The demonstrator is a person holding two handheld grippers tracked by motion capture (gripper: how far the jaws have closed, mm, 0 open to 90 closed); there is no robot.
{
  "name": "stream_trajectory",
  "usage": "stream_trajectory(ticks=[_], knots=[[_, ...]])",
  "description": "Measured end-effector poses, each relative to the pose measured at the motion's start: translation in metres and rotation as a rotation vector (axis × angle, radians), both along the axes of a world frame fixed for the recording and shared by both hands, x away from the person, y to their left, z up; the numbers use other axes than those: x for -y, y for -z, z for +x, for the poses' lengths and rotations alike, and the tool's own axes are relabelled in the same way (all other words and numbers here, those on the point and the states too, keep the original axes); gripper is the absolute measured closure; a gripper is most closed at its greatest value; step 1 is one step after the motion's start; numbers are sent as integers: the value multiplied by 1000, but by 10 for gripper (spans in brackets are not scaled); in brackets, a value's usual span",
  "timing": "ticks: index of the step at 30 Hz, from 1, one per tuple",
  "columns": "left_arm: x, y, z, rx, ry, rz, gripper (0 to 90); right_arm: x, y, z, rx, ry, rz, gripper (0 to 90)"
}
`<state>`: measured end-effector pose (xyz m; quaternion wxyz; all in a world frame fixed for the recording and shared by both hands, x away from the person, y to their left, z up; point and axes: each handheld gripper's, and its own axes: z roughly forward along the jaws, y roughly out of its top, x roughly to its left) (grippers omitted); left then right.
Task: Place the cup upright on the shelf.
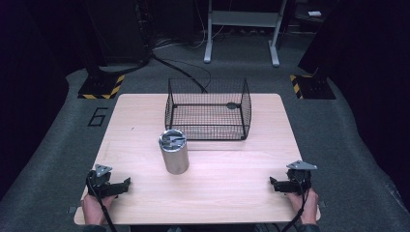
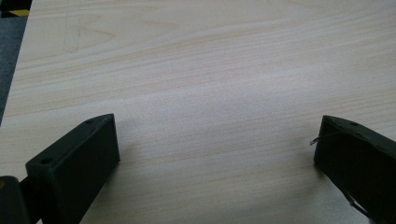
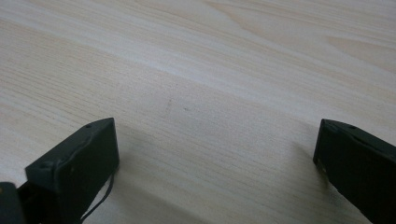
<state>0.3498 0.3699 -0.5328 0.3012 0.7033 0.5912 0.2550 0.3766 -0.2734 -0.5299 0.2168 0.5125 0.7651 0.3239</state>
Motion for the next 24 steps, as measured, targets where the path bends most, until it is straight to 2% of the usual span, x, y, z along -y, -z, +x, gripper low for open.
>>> stream_trajectory(ticks=[5, 9, 11, 15, 17, 18, 23, 24], knots=[[1, 0, -1, 2, -15, 0, 3, 0, 0, 0, 1, 3, 1, 0], [1, -3, -3, -23, -18, 1, 4, 0, 0, 1, 1, 2, -3, 0], [1, -4, -5, 6, -22, -16, 3, 0, 0, 1, 2, 2, -4, 0], [4, -11, -12, 31, -15, -38, 3, 0, 0, 0, 0, 9, -2, 0], [5, -13, -13, 30, -2, -39, 3, 0, 0, 0, 0, 10, -1, 0], [10, -17, -15, 47, 8, -44, 3, 0, 0, 0, 0, 11, -1, 0], [22, -23, -18, 72, 27, -53, 3, 0, 0, 0, 2, 10, -6, 0], [27, -26, -19, 90, 38, -58, 3, 0, 0, 0, 2, 10, -6, 0]])
